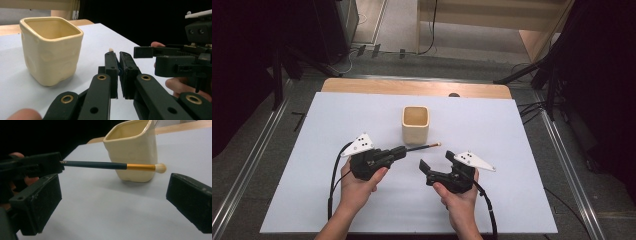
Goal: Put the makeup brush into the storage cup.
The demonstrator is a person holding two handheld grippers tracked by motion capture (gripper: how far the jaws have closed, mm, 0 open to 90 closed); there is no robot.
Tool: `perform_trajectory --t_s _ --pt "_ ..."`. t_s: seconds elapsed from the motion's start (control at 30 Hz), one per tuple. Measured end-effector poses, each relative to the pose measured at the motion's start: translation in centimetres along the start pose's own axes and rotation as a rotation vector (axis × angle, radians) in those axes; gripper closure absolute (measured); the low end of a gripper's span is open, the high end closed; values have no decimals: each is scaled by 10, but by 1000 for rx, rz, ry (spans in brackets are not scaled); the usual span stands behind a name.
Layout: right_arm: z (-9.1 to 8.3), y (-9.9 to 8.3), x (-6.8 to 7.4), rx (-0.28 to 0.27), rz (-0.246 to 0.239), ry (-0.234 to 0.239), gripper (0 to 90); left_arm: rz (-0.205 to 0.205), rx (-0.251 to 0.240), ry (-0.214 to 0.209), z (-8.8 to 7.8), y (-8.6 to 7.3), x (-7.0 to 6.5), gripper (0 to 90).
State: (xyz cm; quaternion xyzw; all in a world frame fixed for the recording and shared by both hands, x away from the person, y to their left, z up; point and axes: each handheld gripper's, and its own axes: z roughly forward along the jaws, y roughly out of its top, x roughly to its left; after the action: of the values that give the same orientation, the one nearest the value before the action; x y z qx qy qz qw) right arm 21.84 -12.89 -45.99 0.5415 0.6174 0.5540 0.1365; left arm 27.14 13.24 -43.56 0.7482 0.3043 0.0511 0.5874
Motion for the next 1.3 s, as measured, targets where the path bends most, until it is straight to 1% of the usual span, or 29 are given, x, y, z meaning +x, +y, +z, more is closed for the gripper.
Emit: perform_trajectory --t_s 0.07,0.13,0.23,0.33,0.4,0.47,0.57,0.73,0.83,0.97,1.1,1.3 --pt "0 -1 2 -23 57 -3 42 2 -8 4 -1 0 0 865" --pt "0 -1 4 -46 112 15 59 4 -17 4 -1 -1 0 865" --pt "-1 0 8 -74 191 16 90 2 -25 4 -1 -1 -1 865" --pt "-2 1 9 -102 260 -9 158 5 -24 -4 1 -3 -2 865" --pt "-2 1 10 -111 285 -17 207 7 -27 -3 2 -5 -4 864" --pt "-2 1 11 -112 320 -29 253 13 -31 -1 4 -6 -5 864" --pt "-1 0 10 -101 411 -35 319 23 -39 1 5 -7 -7 864" --pt "4 -1 4 -66 571 2 368 35 -54 1 5 -9 -10 864" --pt "6 0 1 -52 658 11 414 33 -59 -3 5 -9 -10 864" --pt "6 3 -1 -48 730 43 432 36 -60 -5 6 -11 -11 864" --pt "8 4 -4 -24 804 60 461 45 -59 -4 7 -12 -12 864" --pt "11 5 -6 -7 872 74 509 50 -65 -6 7 -13 -14 864"
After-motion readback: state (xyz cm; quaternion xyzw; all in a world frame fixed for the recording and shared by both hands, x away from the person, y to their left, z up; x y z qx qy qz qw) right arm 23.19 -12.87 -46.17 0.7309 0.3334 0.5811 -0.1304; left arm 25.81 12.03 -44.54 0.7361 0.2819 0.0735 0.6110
